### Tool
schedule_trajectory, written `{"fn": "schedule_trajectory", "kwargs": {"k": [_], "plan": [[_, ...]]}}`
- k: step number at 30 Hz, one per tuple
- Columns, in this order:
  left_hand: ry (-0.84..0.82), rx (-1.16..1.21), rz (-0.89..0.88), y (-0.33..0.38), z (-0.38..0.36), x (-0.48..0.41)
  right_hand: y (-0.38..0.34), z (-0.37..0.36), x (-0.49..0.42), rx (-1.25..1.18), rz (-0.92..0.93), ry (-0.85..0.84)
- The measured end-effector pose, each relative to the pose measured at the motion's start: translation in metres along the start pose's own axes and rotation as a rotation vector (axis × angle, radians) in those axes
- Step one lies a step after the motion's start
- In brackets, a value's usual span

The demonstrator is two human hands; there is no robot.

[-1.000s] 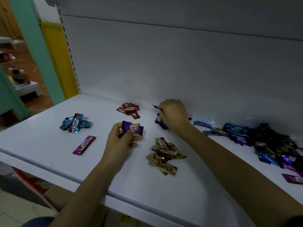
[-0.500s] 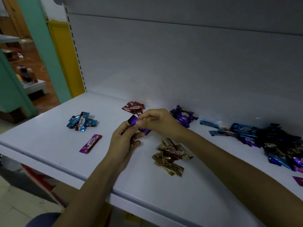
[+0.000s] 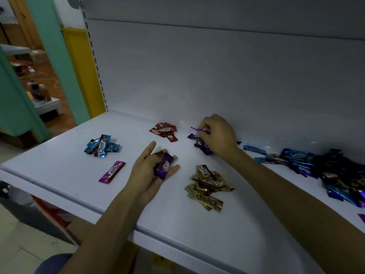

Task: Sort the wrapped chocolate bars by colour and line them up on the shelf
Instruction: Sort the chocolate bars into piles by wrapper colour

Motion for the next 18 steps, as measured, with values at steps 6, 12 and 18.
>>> {"fn": "schedule_trajectory", "kwargs": {"k": [6,12,18], "plan": [[0.045,0.316,0.1,-0.001,0.011,-0.003,0.004,-0.048,-0.013,0.431,0.001,-0.434],[0.073,0.365,0.118,0.0,0.008,-0.005,-0.063,-0.005,0.02,-0.201,0.151,-0.293],[0.119,0.373,0.127,0.001,0.02,-0.008,-0.12,-0.015,0.062,-0.114,0.468,-0.487]]}}
Point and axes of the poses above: each hand's wrist, its own x-axis away from the middle knuckle, its own z-axis out of the back of the hand, y = z × x, the point moved 7 cm from there along -x, towards the middle knuckle, and after that the axes turned 11 degrees about x, right-handed, at the moved point
